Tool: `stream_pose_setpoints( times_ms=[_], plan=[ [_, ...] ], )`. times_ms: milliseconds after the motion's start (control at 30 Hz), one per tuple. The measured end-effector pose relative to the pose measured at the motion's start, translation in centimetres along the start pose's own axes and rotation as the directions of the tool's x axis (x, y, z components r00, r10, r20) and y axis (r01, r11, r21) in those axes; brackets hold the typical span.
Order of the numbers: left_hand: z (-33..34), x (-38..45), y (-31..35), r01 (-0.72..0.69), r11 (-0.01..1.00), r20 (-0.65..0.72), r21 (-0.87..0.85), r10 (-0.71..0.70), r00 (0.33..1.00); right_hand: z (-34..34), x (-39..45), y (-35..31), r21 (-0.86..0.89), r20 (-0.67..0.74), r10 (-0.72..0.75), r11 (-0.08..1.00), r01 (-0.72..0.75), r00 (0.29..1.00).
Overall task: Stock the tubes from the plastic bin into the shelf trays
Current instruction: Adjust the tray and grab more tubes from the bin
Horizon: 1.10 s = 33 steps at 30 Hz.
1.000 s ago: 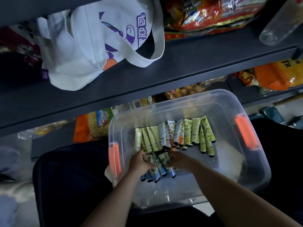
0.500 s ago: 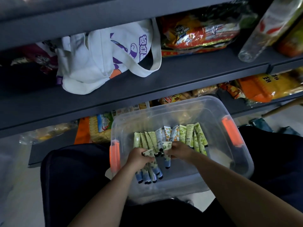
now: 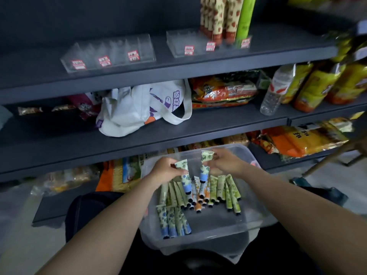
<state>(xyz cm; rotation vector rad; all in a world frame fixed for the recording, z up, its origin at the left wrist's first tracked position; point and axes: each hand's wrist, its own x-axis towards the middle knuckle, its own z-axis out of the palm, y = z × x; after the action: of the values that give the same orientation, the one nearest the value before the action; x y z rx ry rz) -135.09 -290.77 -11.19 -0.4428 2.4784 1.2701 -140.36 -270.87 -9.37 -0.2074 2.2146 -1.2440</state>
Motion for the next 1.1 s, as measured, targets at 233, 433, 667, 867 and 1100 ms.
stream_pose_setpoints(
  times_ms=[233, 433, 667, 867, 1100],
  plan=[
    [-5.3, -2.1, 7.1, -0.215, 0.973, -0.038, 0.079, 0.219, 0.975, -4.7, -4.0, -7.4, -0.105, -0.065, -0.192, 0.977, 0.185, 0.979],
    [-10.6, -4.1, 13.5, -0.313, 0.942, -0.088, 0.122, 0.325, 0.942, -8.2, -6.1, -14.9, -0.235, -0.061, -0.345, 0.917, 0.323, 0.936],
    [-16.7, -5.9, 20.5, -0.433, 0.893, -0.167, 0.126, 0.449, 0.878, -11.4, -7.8, -23.7, -0.443, -0.103, -0.502, 0.796, 0.412, 0.859],
    [-21.8, -4.6, 26.0, -0.482, 0.865, -0.312, 0.141, 0.5, 0.808, -14.3, -6.7, -30.6, -0.536, -0.17, -0.617, 0.712, 0.454, 0.768],
    [-25.1, 0.9, 29.3, -0.47, 0.878, -0.452, 0.087, 0.455, 0.767, -16.6, -2.4, -35.6, -0.637, -0.188, -0.635, 0.66, 0.398, 0.75]
  ],
)
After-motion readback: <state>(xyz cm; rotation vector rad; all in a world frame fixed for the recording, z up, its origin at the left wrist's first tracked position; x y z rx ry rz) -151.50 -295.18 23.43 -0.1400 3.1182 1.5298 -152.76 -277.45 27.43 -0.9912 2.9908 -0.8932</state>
